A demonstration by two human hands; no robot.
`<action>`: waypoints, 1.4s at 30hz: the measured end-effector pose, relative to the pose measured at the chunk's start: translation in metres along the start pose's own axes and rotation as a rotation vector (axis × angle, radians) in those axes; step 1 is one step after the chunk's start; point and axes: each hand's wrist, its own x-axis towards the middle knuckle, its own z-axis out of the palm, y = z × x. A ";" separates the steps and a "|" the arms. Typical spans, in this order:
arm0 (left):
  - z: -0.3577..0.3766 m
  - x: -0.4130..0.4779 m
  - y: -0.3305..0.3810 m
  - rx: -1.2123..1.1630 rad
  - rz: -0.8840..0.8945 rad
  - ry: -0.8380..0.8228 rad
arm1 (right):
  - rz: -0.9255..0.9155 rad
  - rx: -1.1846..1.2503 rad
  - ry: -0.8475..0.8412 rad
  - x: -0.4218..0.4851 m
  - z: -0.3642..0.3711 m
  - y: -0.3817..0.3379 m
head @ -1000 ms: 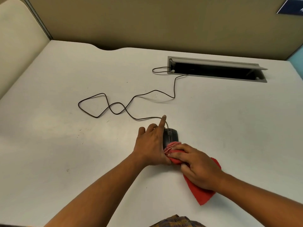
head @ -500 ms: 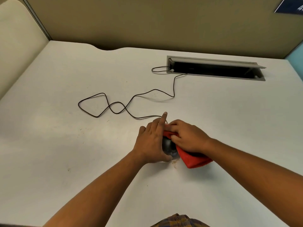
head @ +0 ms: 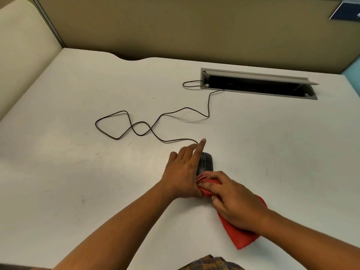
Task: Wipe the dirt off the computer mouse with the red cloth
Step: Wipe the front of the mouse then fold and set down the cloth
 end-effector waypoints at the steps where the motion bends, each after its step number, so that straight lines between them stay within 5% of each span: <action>1: -0.001 0.001 0.000 0.000 0.008 -0.014 | 0.003 0.036 -0.003 0.003 -0.007 -0.001; 6: -0.005 0.010 -0.005 0.011 0.004 -0.032 | 0.026 -0.003 0.057 0.046 -0.042 0.005; 10: -0.003 0.015 -0.006 0.011 0.008 -0.081 | 0.078 -0.115 -0.072 0.083 -0.046 0.011; 17: -0.001 0.011 -0.008 0.009 0.005 -0.072 | -0.160 -0.256 -0.052 0.049 -0.020 0.012; 30: -0.013 0.008 0.004 0.023 0.020 -0.052 | -0.041 0.089 0.125 -0.009 -0.007 0.008; 35: -0.038 -0.007 0.021 -0.368 -0.026 0.171 | 0.022 0.237 0.312 -0.001 -0.021 0.010; 39: -0.027 -0.027 0.058 -0.757 -0.317 0.477 | 0.026 0.361 0.409 0.005 -0.026 0.001; 42: -0.019 -0.033 0.085 -1.117 -0.473 0.317 | 0.046 0.493 0.478 0.006 -0.028 -0.010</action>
